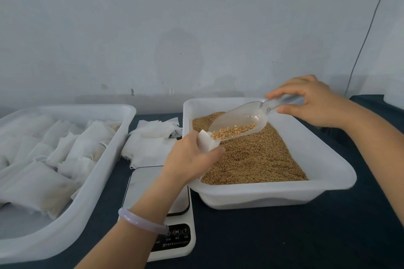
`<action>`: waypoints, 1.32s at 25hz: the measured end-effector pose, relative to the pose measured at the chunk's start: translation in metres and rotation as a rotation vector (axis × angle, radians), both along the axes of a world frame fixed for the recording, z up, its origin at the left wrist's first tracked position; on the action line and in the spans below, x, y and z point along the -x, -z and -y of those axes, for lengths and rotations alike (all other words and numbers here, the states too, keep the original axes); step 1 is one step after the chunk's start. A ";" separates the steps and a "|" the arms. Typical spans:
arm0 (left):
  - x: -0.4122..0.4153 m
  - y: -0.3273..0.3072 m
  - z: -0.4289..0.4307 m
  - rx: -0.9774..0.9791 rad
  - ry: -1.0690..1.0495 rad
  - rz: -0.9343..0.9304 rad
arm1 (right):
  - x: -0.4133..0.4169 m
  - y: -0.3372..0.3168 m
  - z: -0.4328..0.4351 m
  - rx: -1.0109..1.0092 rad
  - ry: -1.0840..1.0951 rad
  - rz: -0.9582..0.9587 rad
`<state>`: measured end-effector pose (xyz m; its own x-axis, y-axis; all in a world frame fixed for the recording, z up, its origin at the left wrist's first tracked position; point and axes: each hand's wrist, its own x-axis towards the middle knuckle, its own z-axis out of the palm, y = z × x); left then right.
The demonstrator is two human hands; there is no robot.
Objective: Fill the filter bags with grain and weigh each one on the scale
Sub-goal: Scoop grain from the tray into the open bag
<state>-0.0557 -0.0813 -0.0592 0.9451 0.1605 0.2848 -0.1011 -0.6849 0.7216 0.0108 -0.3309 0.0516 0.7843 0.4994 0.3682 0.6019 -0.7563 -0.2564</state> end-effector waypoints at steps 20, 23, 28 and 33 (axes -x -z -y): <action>-0.004 0.000 0.002 -0.255 0.012 -0.033 | 0.007 0.001 -0.025 0.150 0.004 0.192; -0.004 0.000 0.002 -0.261 -0.005 -0.014 | 0.008 -0.002 -0.025 0.154 -0.008 0.266; -0.002 -0.004 0.004 -0.258 0.009 0.009 | 0.011 -0.004 -0.028 0.134 -0.038 0.315; 0.000 -0.004 0.005 -0.276 -0.005 -0.003 | 0.013 -0.005 -0.027 0.137 -0.028 0.299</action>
